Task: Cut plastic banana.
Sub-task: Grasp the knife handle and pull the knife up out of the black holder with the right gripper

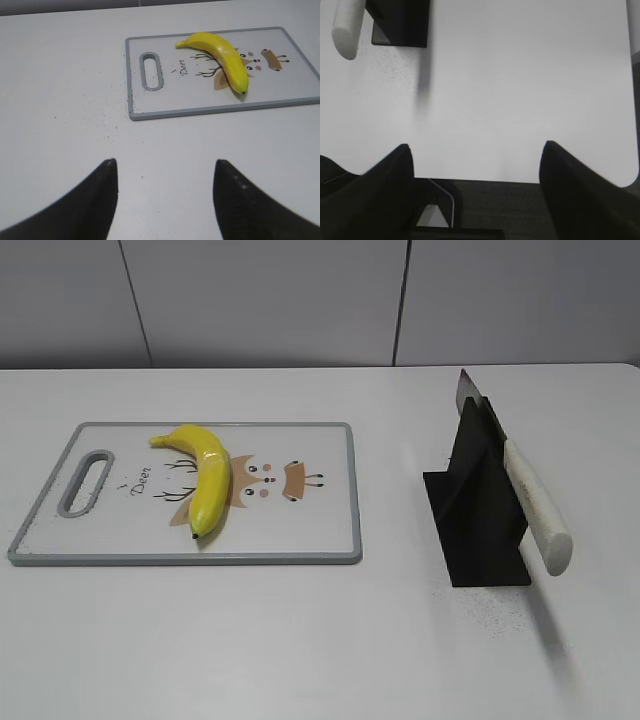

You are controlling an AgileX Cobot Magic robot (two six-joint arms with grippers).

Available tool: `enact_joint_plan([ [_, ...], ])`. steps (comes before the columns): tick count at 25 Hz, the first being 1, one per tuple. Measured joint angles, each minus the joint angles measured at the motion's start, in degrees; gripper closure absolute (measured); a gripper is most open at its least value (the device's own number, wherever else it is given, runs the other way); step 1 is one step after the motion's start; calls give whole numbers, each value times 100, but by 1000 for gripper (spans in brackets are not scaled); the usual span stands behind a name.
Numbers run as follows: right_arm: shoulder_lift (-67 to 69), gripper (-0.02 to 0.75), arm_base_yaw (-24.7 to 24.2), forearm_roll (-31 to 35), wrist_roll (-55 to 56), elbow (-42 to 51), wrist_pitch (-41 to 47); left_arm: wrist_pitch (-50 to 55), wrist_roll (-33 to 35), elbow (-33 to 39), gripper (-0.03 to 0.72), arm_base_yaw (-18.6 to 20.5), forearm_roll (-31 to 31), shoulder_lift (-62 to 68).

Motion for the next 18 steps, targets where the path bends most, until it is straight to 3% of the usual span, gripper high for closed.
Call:
enact_joint_plan([
  [6,1024,146,52,547,117,-422,99,0,0,0,99,0,0,0],
  [18,2846,146,1115,613,441,-1352,73,0,0,0,99,0,0,0],
])
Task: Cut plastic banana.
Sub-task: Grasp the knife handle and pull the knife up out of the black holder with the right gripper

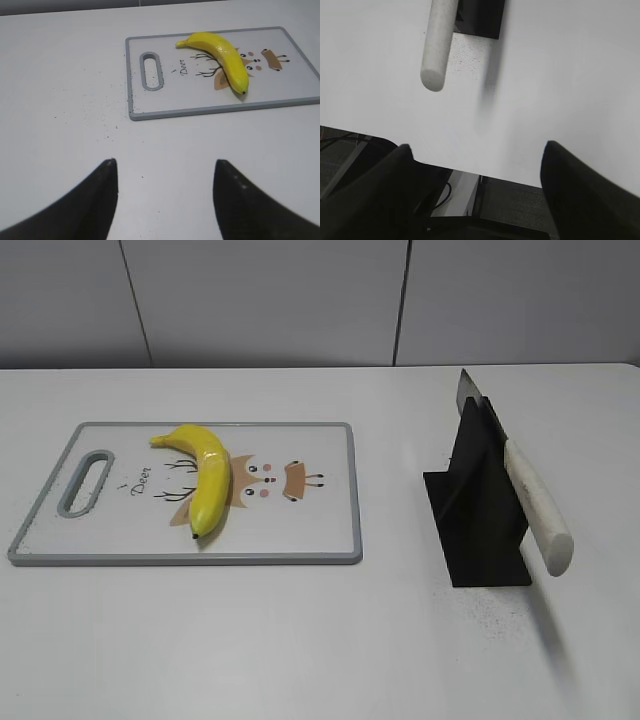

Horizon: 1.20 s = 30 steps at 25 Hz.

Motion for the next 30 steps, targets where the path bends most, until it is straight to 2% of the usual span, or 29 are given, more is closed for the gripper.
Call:
enact_joint_plan([
  [4,697,146,148,77,210,-344,-4,0,0,0,99,0,0,0],
  [14,2188,147,147,367,301,-1035,-18,0,0,0,99,0,0,0],
  [23,3133,230,147,373,377,-1072,-313,0,0,0,99,0,0,0],
  [30,3555,251,147,391,415,-1072,-450,0,0,0,99,0,0,0],
])
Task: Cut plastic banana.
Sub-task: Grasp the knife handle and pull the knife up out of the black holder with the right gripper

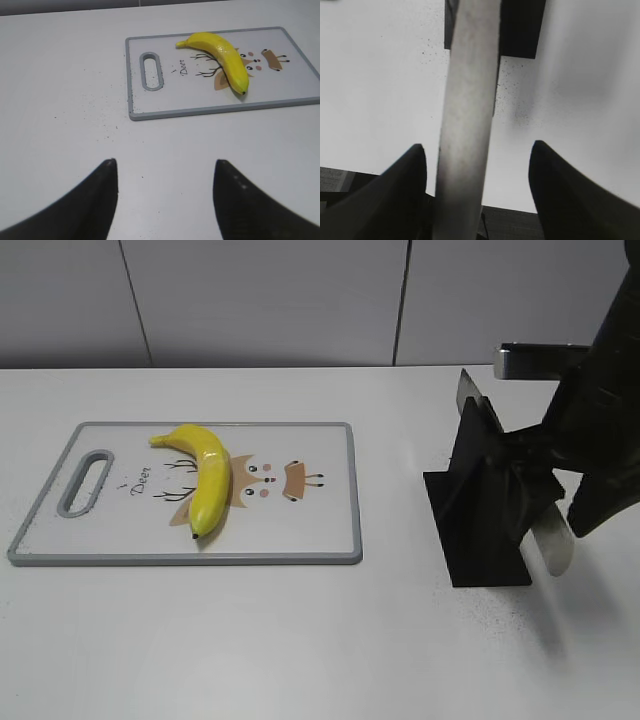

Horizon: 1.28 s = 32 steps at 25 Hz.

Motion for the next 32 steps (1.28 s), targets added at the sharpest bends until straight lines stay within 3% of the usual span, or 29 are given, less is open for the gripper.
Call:
enact_joint_plan([
  [10,317,348,0,46,205,0,-61,0,0,0,99,0,0,0],
  [13,324,433,0,83,231,0,-61,0,0,0,99,0,0,0],
  [15,324,556,2,206,251,0,-61,0,0,0,99,0,0,0],
  [16,324,570,6,251,251,0,-68,0,0,0,99,0,0,0],
  [32,-196,573,6,347,497,-2,-90,0,0,0,99,0,0,0],
])
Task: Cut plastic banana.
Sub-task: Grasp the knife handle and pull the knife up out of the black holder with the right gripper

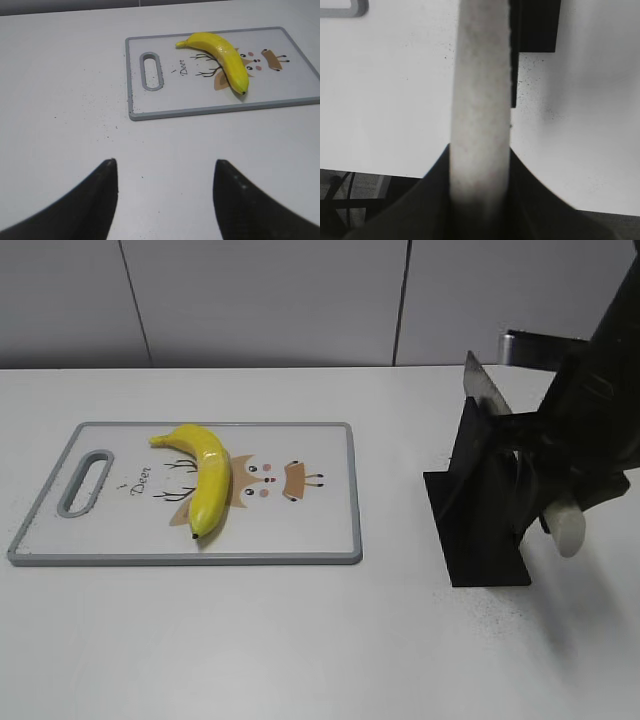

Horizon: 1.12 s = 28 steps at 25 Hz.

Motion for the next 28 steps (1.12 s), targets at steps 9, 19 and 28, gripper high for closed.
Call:
enact_joint_plan([
  [9,-687,573,0,-136,31,-21,167,0,0,0,99,0,0,0],
  [19,-827,573,0,-666,-384,-1163,626,0,0,0,99,0,0,0],
  [28,-838,573,0,-477,-2088,-1462,651,42,0,-204,107,0,0,195],
])
